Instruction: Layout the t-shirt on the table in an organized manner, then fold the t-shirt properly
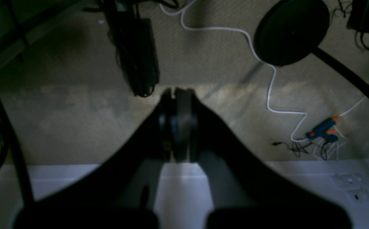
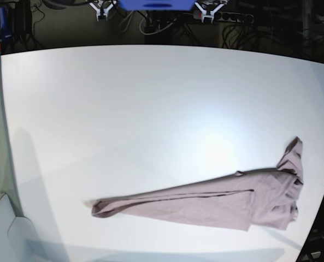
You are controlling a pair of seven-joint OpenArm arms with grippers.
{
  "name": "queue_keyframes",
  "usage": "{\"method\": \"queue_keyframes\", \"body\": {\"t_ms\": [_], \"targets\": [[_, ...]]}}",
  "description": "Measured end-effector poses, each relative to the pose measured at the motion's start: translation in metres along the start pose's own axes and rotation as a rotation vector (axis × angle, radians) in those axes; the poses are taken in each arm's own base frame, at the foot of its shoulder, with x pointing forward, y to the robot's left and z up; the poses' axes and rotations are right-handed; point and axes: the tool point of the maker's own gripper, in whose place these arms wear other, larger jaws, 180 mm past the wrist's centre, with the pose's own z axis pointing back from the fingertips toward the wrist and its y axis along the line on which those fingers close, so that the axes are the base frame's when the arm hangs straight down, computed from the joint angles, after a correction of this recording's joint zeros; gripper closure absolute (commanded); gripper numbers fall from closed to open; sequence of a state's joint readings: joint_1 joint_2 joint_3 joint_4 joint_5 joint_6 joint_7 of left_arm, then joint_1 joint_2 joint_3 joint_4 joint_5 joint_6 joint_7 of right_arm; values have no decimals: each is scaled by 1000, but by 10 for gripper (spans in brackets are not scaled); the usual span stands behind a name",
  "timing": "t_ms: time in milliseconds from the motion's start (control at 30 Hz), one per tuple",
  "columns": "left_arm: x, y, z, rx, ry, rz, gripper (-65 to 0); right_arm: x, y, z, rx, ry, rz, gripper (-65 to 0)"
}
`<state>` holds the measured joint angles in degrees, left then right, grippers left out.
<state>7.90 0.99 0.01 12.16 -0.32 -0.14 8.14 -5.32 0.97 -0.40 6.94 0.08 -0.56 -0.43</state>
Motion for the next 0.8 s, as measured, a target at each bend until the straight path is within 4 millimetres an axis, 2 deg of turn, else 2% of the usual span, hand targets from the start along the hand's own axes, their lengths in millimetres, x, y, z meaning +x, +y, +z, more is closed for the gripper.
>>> {"method": "queue_keyframes", "body": {"t_ms": [167,333,633,800], "targets": [[1,-1,0,-1,-1,1,-3,1,-13,0,-17,-1,3,0],[0,-1,0,-1,0,1,-3,1,-9,0,-10,-3,2,0],[0,19,0,29,0,-3,-3,1,-7,0,-7,-2,2,0],[-1,22,0,33,0,-3,-2,1,-8,0,-7,-2,2,0]]}}
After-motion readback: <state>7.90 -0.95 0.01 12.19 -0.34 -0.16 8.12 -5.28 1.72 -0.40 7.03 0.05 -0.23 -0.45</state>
